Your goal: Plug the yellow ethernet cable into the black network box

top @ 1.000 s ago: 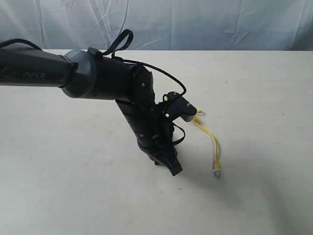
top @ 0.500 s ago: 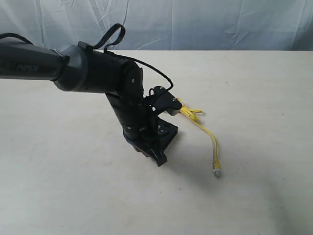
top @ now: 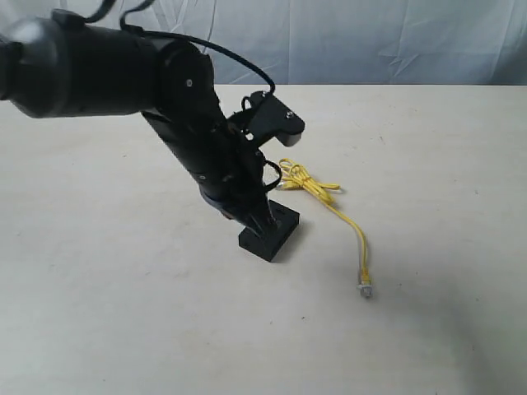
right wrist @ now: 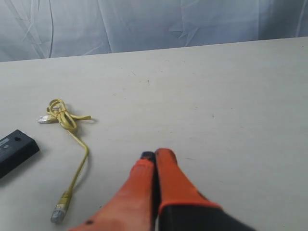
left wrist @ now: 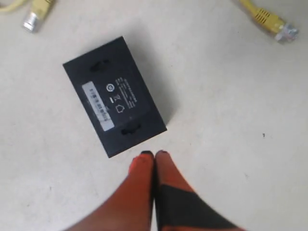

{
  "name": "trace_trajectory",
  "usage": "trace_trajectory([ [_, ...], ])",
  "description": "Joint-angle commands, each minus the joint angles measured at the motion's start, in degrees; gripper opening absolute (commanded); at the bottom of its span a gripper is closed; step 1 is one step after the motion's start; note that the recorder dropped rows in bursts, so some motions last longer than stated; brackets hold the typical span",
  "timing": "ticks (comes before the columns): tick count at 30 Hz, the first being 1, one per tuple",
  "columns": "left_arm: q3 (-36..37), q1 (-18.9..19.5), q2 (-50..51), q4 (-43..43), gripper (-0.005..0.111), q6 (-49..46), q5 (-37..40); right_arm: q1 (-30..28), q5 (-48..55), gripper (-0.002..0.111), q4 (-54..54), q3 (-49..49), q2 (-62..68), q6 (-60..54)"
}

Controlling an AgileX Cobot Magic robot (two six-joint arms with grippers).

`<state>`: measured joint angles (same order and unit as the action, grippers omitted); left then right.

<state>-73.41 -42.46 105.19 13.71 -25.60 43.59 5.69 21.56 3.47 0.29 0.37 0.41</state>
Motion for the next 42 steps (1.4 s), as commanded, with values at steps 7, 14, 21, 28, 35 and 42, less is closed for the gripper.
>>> trace_trajectory([
  [7,16.8,8.4,-17.1,-0.1,0.000,2.6,-7.4,-0.4,-0.8,-0.001,0.2,-0.3,-0.4,-0.4],
  [14,21.4,12.6,-23.9,1.0,0.000,2.4,-11.7,-0.4,-0.8,-0.001,0.2,-0.3,-0.4,-0.4],
  [21,21.4,12.6,-23.2,1.0,0.000,1.1,-11.9,-0.4,-0.9,-0.001,0.1,-0.3,-0.4,-0.4],
  [28,21.4,12.6,-23.2,1.4,0.000,1.1,-13.1,-0.4,-10.4,-0.001,-0.4,-0.3,-0.4,-0.4],
  [35,21.4,12.6,-23.2,2.0,0.000,1.1,-14.1,-0.4,-34.7,-0.001,-0.4,-0.3,-0.4,-0.4],
  [42,21.4,12.6,-23.2,2.0,0.000,1.1,-14.1,-0.4,-49.1,-0.001,-0.4,-0.3,-0.4,-0.4],
])
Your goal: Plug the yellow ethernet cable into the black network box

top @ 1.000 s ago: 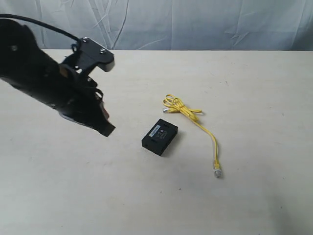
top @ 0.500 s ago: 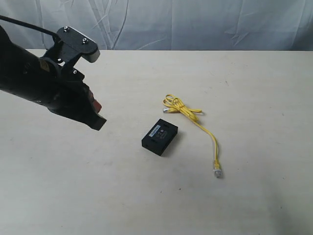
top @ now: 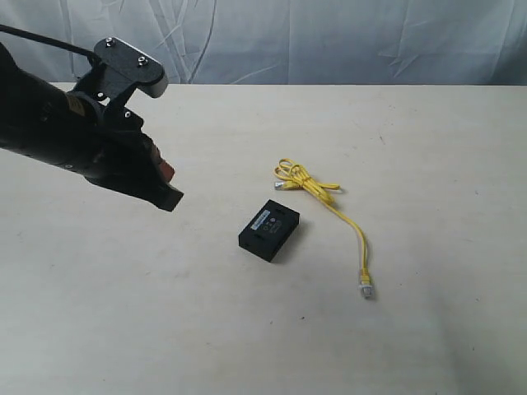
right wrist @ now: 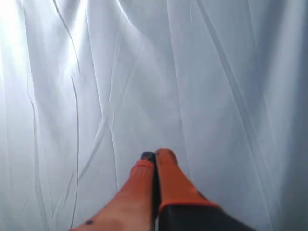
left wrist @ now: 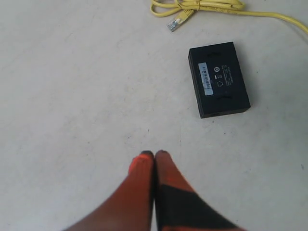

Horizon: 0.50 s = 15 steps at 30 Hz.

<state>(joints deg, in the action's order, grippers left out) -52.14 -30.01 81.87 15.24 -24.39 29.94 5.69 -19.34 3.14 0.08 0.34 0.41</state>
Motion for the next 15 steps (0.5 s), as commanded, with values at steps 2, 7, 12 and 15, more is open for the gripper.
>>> trace_trajectory([
  [2,0.1,0.2,0.1,0.6,0.000,-0.1,-0.5,-0.4,-10.7,-0.001,-0.1,-0.1,-0.3,-0.4],
  [7,0.1,0.2,0.1,0.6,0.000,-0.1,-0.5,-0.4,-11.2,-0.001,0.3,-0.1,-0.3,-0.8],
  [12,0.1,0.2,0.1,0.6,0.000,-0.1,-0.5,-0.4,4.6,-0.001,3.0,5.3,1.4,-1.1],
  [15,0.1,0.2,0.1,0.6,0.000,-0.1,-0.5,-0.4,16.0,-0.001,1.9,13.7,7.2,-3.2],
])
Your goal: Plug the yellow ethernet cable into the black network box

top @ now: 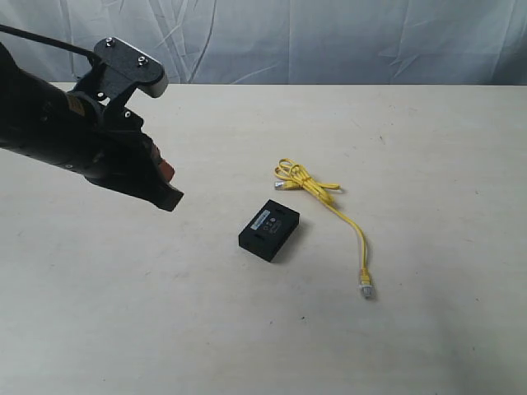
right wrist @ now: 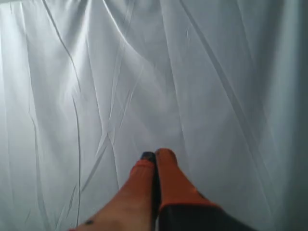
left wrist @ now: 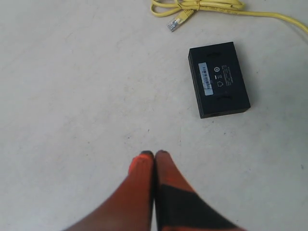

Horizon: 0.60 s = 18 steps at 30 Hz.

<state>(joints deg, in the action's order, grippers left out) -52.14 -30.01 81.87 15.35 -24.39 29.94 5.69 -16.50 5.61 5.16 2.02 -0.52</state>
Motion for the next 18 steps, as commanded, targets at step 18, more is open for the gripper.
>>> trace_trajectory([
  [18,0.1,0.2,0.1,1.6,0.000,-0.1,-1.7,1.9,57.8,-0.001,5.8,44.7,62.5,-27.3],
])
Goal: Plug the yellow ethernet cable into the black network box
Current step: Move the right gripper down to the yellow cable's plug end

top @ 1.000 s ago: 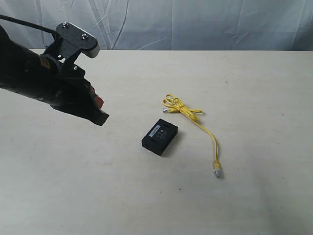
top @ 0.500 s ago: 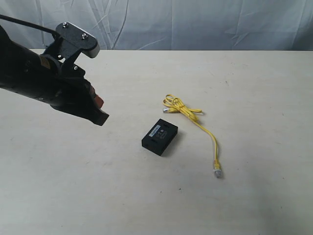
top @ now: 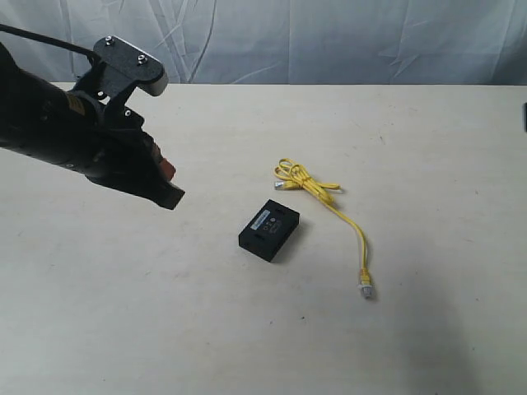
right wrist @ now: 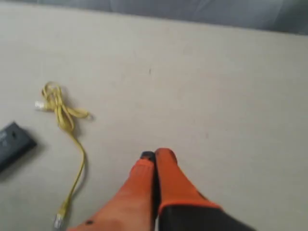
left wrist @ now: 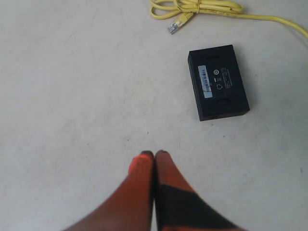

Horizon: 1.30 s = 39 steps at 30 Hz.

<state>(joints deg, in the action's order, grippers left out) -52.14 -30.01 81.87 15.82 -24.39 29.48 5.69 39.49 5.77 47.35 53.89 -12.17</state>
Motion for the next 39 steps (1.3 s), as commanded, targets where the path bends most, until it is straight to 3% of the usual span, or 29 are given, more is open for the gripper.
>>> trace_trajectory([
  [1,0.1,0.2,0.1,1.3,0.000,-0.1,-1.3,2.7,1.7,-0.001,6.6,3.1,13.1,-19.5],
  [10,0.1,0.2,0.1,1.3,0.000,-0.1,-1.3,12.1,-3.6,-0.001,9.1,9.7,35.1,-46.6],
  [17,0.1,0.2,0.1,1.2,0.000,-0.1,-1.7,17.9,-3.7,-0.001,1.1,11.2,45.0,-70.9],
  [25,0.1,0.2,0.1,1.2,0.000,-0.1,-1.7,22.1,-4.9,-0.001,-10.2,11.2,48.2,-82.3],
  [28,0.1,0.2,0.1,1.2,0.000,-0.1,-1.7,22.5,-5.5,0.011,-10.4,11.2,48.4,-82.3],
  [29,0.1,0.2,0.1,1.2,0.000,-0.1,-1.7,22.5,-5.1,0.025,-10.8,11.2,48.5,-82.3],
  [31,0.1,0.2,0.1,1.2,0.000,-0.1,-1.7,22.5,-2.7,0.039,-12.2,11.2,48.7,-87.6],
  [33,0.1,0.2,0.1,1.2,0.000,-0.1,-1.7,22.5,0.9,0.040,-12.2,11.2,48.7,-94.2],
  [39,0.1,0.2,0.1,1.2,0.000,-0.1,-1.7,22.5,0.7,0.039,-10.1,10.6,48.7,-97.6],
])
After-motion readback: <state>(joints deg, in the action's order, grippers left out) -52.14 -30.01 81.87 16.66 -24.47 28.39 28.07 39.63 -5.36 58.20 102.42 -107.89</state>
